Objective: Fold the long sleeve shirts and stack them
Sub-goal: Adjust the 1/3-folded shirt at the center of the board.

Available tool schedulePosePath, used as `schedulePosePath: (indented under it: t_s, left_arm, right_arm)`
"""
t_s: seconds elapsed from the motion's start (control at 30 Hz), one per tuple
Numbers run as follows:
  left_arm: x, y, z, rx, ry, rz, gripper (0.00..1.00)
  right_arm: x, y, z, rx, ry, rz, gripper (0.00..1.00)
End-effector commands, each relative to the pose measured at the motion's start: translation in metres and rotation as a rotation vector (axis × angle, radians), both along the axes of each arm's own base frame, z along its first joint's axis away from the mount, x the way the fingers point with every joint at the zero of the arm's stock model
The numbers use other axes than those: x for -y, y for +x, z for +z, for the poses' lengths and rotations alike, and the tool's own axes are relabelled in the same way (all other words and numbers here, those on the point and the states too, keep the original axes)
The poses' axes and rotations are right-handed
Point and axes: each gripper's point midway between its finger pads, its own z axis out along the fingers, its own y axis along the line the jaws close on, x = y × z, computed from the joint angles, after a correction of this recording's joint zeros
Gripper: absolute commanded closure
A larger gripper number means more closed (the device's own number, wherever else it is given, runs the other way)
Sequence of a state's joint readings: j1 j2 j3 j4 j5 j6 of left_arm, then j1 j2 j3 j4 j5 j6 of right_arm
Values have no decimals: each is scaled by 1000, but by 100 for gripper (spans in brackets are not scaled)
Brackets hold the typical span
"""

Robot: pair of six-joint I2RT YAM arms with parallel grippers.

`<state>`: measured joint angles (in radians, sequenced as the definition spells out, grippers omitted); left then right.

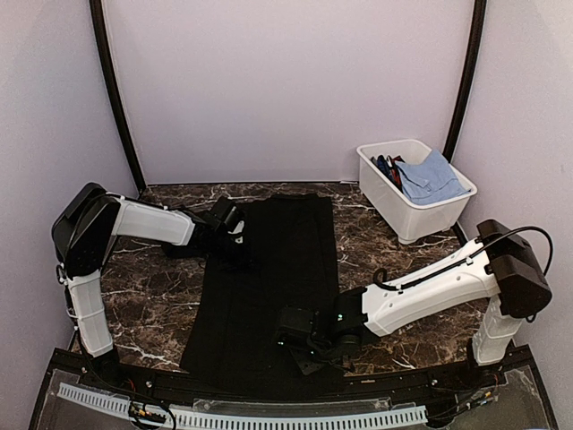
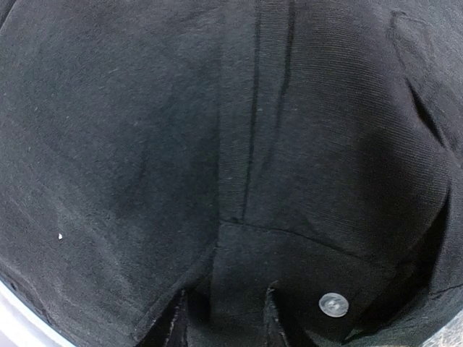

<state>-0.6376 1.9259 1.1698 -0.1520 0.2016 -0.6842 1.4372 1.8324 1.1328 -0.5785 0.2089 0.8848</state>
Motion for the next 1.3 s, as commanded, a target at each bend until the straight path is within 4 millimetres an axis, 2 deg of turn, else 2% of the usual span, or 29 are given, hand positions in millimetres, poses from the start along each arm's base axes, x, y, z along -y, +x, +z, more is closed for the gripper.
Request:
schedulePosePath:
  t_s: [0.0,0.13,0.47,0.63,0.77,0.87,1.13,1.27]
  left_arm:
    - [-1,-1,15,25,-25,-6,78]
    - [-1,-1,15,24,-27,-6,78]
    - [-1,-1,16,28,-30,-9,78]
    - [-1,0,19,32,-32,-10,78]
    - [-2,1,23,42,-28,-7,78]
    - [-3,2,27,53,-26,-3,78]
    - [-6,3,28,57,-20,0,78]
    - [-6,5,32,69,-13,5,78]
  right_arm:
    - [1,-2,-7,-16,-8,-9,69]
    - [2,-1,-3,-13,-3,-12,75]
    - [-2,-1,6,-13,6,-8,100]
    - [-10,-1,19,-11,22,12,100]
    - [-26,-5,39,-30,82,49,100]
    - [-36,-13,45,-72,122,80,100]
    - [-41,-27,31,-151,137,103,100]
    - [-45,-33,31,-186,165,114,100]
